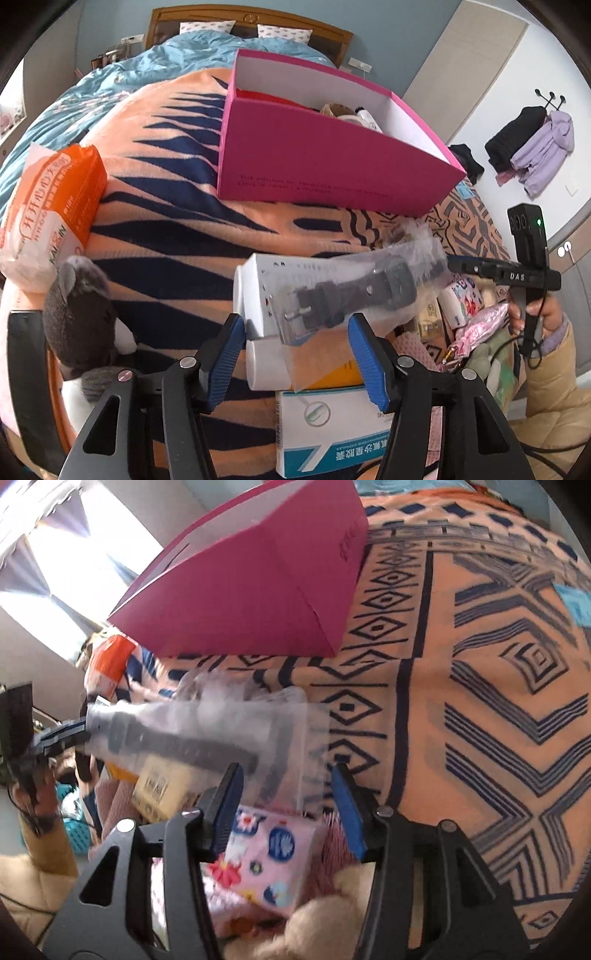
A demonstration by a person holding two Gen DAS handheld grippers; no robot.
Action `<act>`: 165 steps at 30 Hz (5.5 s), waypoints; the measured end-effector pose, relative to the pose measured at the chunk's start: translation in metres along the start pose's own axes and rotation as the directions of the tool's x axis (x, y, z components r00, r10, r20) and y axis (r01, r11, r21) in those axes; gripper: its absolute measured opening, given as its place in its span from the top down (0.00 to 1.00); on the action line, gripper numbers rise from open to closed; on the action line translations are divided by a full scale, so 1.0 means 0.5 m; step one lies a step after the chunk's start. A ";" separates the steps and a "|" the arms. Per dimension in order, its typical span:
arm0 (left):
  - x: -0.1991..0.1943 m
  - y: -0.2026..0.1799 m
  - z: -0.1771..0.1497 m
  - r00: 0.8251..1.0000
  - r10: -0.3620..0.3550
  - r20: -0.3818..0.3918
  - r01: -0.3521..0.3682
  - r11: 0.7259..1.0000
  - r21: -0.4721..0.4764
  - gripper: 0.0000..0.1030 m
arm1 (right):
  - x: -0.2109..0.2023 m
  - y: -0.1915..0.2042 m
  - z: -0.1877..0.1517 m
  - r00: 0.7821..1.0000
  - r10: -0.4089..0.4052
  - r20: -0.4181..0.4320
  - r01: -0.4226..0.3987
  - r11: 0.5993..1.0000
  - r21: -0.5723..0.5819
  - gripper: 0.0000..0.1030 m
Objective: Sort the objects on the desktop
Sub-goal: 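Move the left gripper to the bagged black watch and close on it, then lift the bagged watch with the left gripper while the right gripper grasps the bag's other end, then carry the bagged watch with both grippers over the pink box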
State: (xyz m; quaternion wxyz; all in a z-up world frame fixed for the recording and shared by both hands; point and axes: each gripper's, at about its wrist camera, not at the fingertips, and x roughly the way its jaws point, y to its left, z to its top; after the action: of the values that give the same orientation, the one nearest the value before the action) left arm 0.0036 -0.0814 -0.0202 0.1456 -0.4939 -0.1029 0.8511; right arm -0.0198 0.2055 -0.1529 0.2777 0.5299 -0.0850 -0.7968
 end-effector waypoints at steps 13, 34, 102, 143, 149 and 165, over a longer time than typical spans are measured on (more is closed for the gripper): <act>0.004 -0.004 -0.006 1.000 0.017 0.004 -0.017 1.000 -0.005 0.41 | -0.018 0.012 -0.007 0.973 0.215 0.077 -0.215 0.977 -0.014 0.40; -0.008 -0.023 -0.016 0.996 0.093 0.020 -0.092 0.996 -0.008 0.53 | 0.011 0.113 -0.017 0.994 0.090 0.064 -0.075 0.975 -0.209 0.74; -0.110 -0.075 0.107 0.963 0.098 0.251 -0.110 0.993 0.035 0.71 | -0.118 0.207 0.057 0.943 0.177 0.281 -0.118 0.970 -0.214 0.93; -0.086 -0.060 0.258 0.953 0.117 0.281 -0.127 0.992 0.018 0.71 | -0.140 0.187 0.204 0.918 0.188 0.350 -0.131 0.975 -0.182 0.93; -0.069 -0.056 0.277 0.954 0.129 0.272 -0.138 0.990 0.016 0.71 | -0.131 0.180 0.220 0.920 0.185 0.345 -0.133 0.977 -0.169 0.93; -0.026 -0.035 0.300 0.957 0.163 0.240 -0.169 0.986 0.005 0.71 | -0.092 0.160 0.243 0.932 0.172 0.319 -0.137 0.982 -0.129 0.93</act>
State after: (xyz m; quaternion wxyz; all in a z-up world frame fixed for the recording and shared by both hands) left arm -0.1185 -0.0742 0.0695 0.0664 -0.3929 -0.0670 0.9147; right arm -0.0868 0.1439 -0.0304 0.3488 0.3660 -0.1299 -0.8529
